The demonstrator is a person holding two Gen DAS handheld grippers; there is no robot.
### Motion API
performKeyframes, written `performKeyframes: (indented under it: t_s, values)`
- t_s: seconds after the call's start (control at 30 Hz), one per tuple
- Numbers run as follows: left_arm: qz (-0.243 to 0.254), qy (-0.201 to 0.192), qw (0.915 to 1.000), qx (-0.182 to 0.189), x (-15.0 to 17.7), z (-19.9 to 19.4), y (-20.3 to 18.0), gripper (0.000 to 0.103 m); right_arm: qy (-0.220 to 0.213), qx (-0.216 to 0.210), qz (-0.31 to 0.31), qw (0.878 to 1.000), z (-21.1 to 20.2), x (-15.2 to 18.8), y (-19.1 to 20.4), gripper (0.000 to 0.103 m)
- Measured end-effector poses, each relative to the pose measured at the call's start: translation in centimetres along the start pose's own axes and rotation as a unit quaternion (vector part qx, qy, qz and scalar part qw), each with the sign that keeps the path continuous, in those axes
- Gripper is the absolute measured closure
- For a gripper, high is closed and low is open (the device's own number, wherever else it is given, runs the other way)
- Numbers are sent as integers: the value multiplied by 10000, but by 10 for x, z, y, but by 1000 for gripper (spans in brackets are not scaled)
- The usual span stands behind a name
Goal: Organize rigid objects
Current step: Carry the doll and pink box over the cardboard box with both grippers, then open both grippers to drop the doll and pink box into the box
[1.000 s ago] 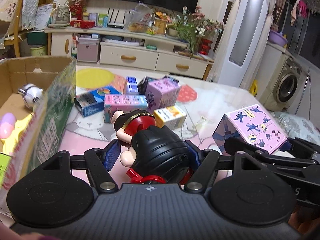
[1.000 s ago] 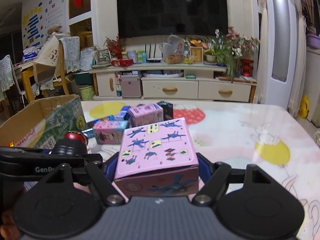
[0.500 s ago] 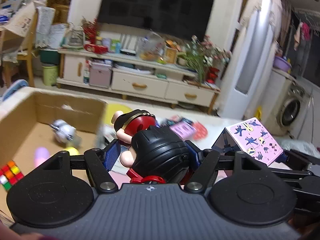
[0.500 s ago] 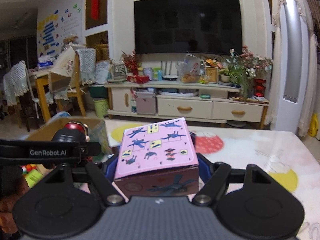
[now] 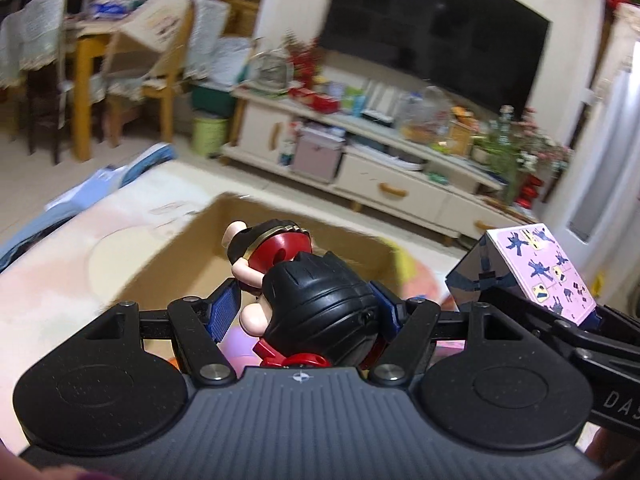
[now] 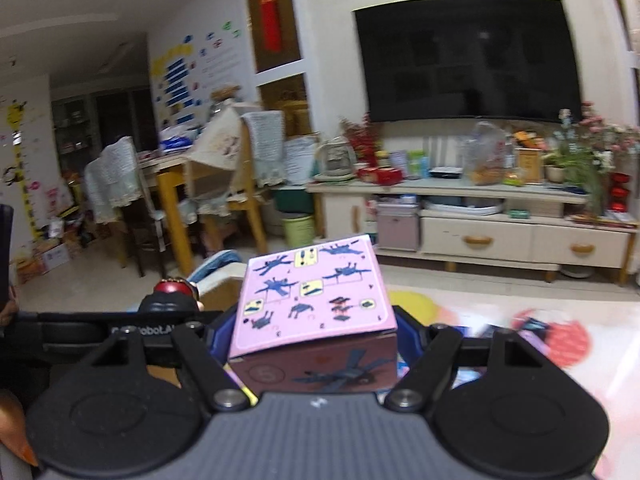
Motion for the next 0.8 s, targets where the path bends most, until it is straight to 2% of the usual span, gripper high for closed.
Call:
performKeyframes:
  t_s: [0.27,0.47,0.57,0.6,0.67,0.8]
  values:
    - [-297,424,9976,-451,1,24,19,17,463,-337,-20,9984,51,0,25,27]
    - [-415,661,9945,-694,3,26,27,17,758,-604,271,9949,66,10,26,26]
    - [-484,851,9927,-700,2,30,29,18,824,-638,334,9940,67,12,28,25]
    - [-509,853,9925,-717,3,27,28,21,816,-687,349,9937,66,12,27,25]
    - [-457,774,9931,-750,2,21,25,19,778,-689,398,9938,63,11,27,16]
    - [-363,550,9954,-699,2,13,16,6,557,-608,445,9956,47,11,25,15]
Point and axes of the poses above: each gripper's, at about its wrist camera, not at the fingertips, and z roughly the way its jaws point, y to its left, x to its underside, the point moved 2 cm from there along z, roughly the way its jaws point, and after that the axes turned 9 degrees about y, right-handed, at the moved point
